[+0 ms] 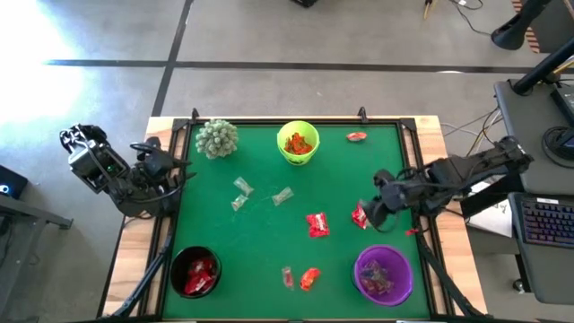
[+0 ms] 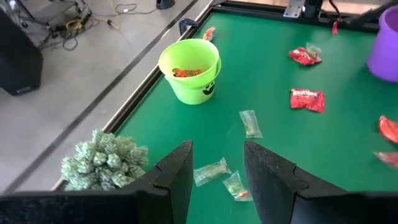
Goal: Organize candy in baskets
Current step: Put the blue candy into the violet bucket, then put the green candy into the violet bucket
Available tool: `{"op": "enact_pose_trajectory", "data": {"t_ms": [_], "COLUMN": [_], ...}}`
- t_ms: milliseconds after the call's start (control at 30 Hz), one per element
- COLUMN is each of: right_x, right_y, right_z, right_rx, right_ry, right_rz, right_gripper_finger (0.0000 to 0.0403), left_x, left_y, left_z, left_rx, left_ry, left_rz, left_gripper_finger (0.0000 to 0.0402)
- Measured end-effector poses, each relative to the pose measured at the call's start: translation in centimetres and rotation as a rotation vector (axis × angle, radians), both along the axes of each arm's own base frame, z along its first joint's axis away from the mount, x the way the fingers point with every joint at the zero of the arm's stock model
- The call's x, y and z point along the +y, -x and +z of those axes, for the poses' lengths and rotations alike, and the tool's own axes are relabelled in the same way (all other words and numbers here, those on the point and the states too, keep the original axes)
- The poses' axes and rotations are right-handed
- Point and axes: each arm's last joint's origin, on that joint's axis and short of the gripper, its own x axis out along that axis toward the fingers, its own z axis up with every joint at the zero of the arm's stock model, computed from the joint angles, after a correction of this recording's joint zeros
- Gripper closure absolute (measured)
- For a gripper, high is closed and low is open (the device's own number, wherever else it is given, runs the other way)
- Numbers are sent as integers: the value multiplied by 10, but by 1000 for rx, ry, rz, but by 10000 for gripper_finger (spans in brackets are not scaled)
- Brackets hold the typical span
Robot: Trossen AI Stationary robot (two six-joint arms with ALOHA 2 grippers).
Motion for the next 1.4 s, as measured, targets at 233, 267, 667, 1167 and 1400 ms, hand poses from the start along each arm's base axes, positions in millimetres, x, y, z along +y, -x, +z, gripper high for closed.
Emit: {"op": "enact_pose_trajectory", "data": {"t_ms": [233,267,667,1167,1400], "right_x": [46,52,104,132,138], "right_y": [8,10,24,6,2], "right_z": [11,10,-7,-42,-52], "right_rx": [10,24,147,284,328], "right_ry": [-72,-84,-108,-9,3], "right_rz": [197,219,429,526,581], "right_gripper_finger": [392,392,392,346,288], "left_x": [0,-1,-7,-16,-20], "left_y": [-1,-1,-8,-18,-21], "left_z": [0,0,-3,-7,-9], "left_rx": [-33,-35,-54,-45,-41], "left_ry": [60,66,116,124,181], "left_rz": [47,52,107,139,165], "left_gripper_finger": [277,277,277,277,276]}}
